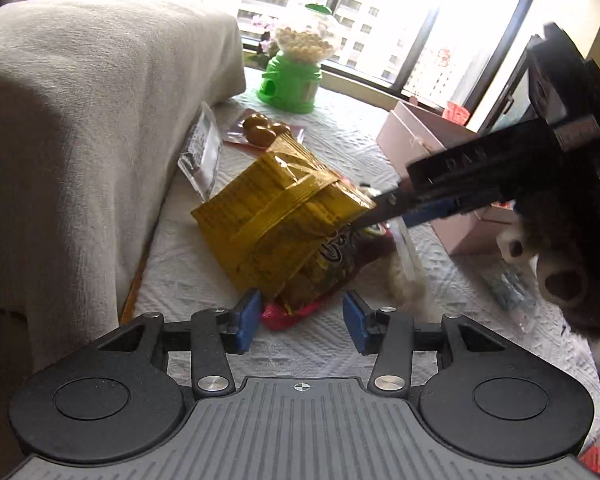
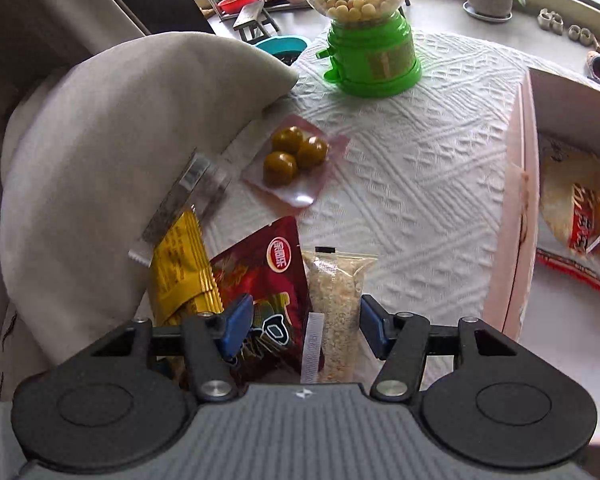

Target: Organize snacks

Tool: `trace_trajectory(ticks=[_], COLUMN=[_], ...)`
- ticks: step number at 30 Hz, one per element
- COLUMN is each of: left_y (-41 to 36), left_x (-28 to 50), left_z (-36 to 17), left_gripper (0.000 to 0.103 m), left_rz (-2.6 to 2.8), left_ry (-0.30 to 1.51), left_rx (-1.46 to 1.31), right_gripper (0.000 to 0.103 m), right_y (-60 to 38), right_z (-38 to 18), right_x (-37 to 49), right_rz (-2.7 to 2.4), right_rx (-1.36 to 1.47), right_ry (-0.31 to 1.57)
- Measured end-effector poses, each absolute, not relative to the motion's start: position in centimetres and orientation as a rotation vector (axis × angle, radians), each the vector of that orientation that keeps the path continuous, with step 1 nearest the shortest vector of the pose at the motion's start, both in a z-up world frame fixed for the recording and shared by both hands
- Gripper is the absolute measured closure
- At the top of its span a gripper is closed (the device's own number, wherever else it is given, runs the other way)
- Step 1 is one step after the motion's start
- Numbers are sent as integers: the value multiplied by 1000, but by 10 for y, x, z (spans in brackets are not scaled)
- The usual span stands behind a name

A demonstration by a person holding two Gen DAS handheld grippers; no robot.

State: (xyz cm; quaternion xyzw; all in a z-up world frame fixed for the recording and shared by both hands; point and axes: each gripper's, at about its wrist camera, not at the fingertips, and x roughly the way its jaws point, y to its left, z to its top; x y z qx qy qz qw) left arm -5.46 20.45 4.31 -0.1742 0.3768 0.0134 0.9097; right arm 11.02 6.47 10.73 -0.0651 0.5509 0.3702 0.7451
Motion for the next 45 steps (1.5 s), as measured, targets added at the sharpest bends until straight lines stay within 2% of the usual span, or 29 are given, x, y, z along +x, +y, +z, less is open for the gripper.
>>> trace_trajectory(ticks=[7,12,14,19,24,30,33,38,40,45], left_y=[192,192,197,205,207,189,173,150,137,116], left_x=[-57,-51,-37,-26,-27,-19,-19,-32,-35,-4], left_z=[62,76,77,72,48,39,37,49,59,53], left_gripper=[54,54,54,54,54,52,51,55,55,55], left_rz=[14,75,107,167,219,170,88,-98,-97,-133], left_ry=[720,652,654,726,774,752,758,714,676,747], left_rx=[-356,-284,-287,-305,-374,-444,-423,-419,-349,-361], right_gripper=[45,38,38,38,34,34,26,25,25,25], right_y=[-4,-42,-46,-52,-43,-11,-28,-73,-93,-137], right_z=[119,129,129,120,114,103,103,99,97,94], right_x=[60,55,69,112,86,50,41,37,41,47], right_rz=[873,834,767,688,822,789,706,458,415,511], right_rx=[-84,-212,-232,-49,22,-256,-337,-466,-429,-183], right_ry=[1177,1053,995,964,983,846,760,628,650,751])
